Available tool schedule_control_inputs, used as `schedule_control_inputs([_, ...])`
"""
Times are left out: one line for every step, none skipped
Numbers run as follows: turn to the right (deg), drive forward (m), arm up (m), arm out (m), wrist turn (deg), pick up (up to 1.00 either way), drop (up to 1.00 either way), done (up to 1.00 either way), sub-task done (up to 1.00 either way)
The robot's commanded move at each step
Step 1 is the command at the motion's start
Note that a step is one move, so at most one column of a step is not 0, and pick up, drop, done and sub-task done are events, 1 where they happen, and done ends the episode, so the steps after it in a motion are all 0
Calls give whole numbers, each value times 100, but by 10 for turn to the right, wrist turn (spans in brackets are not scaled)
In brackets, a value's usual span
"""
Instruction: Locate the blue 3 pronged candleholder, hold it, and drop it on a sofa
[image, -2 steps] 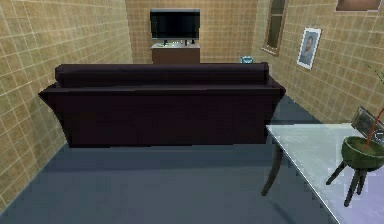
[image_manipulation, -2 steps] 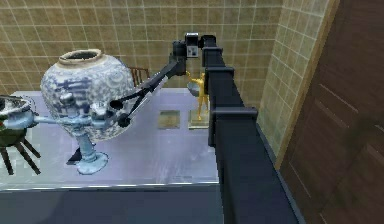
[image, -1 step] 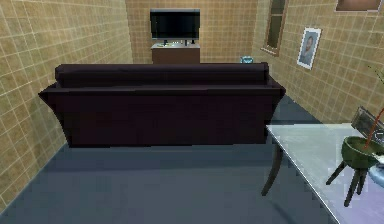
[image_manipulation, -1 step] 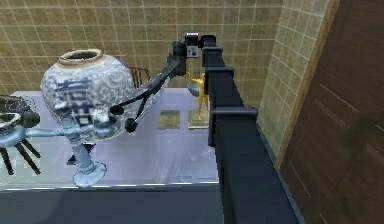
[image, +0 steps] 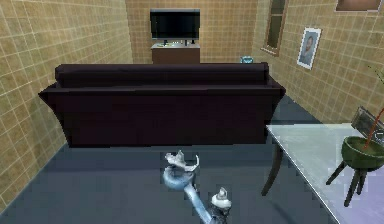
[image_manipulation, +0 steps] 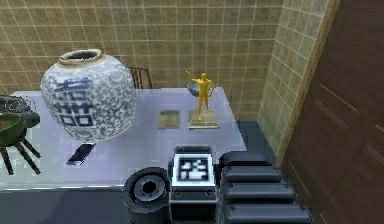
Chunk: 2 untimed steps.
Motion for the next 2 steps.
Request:
schedule_control_inputs([90,0,0,0,0,0,0,0,0])
schedule_control_inputs([0,100,0,0,0,0,0,0,0])
